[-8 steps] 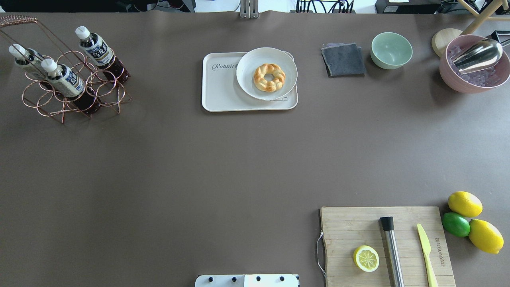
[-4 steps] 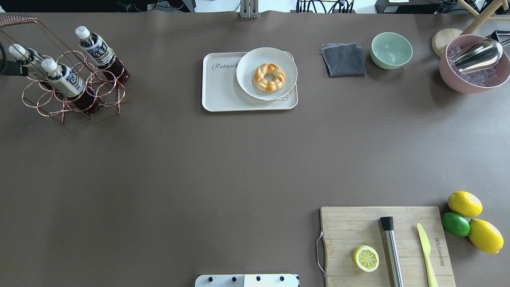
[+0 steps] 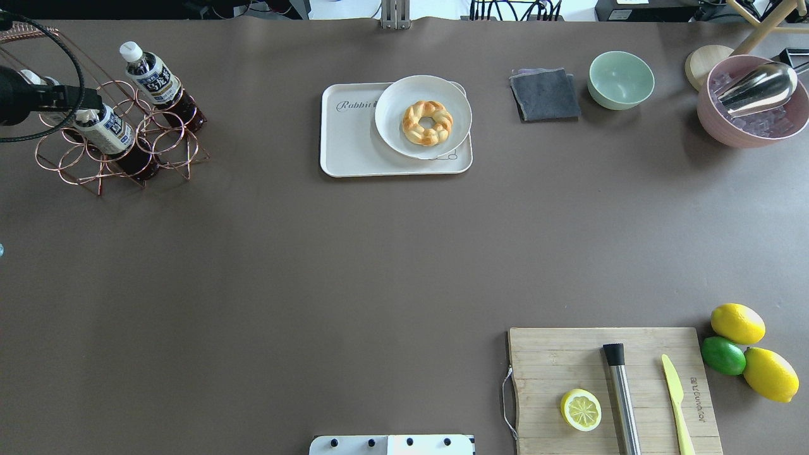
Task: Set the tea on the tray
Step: 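Reach the left gripper down to a tea bottle in the copper rack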
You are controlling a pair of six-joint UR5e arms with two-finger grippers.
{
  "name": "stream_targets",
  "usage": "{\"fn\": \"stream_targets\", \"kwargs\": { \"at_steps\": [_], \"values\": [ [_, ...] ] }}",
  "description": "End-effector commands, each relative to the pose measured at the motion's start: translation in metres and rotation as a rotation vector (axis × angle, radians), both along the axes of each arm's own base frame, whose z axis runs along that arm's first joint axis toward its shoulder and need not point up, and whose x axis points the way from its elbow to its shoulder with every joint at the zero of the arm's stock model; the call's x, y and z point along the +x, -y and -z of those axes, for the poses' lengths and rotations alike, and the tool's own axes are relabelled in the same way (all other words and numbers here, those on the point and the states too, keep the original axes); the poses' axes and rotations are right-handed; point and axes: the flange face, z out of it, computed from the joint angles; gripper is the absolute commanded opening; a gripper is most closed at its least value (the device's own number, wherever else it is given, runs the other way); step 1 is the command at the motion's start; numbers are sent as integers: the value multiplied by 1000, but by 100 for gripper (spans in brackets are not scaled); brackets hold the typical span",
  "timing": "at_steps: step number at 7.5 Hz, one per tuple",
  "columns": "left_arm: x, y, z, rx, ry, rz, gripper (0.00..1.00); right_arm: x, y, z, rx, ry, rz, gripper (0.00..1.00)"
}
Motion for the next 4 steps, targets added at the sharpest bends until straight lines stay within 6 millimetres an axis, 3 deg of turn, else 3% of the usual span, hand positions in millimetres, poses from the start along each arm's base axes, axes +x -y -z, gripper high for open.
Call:
{"fn": "stream_targets", "kwargs": {
  "at_steps": [1, 2, 4],
  "values": [
    [22, 18, -3, -2, 15, 4, 93, 0, 0, 1, 6, 0, 2, 100],
    [23, 19, -5, -4, 15, 3, 83, 0, 1, 2, 15, 2, 1, 100],
    [22, 17, -9, -11, 14, -4, 75, 0, 1, 2, 13, 4, -1, 100]
  ]
}}
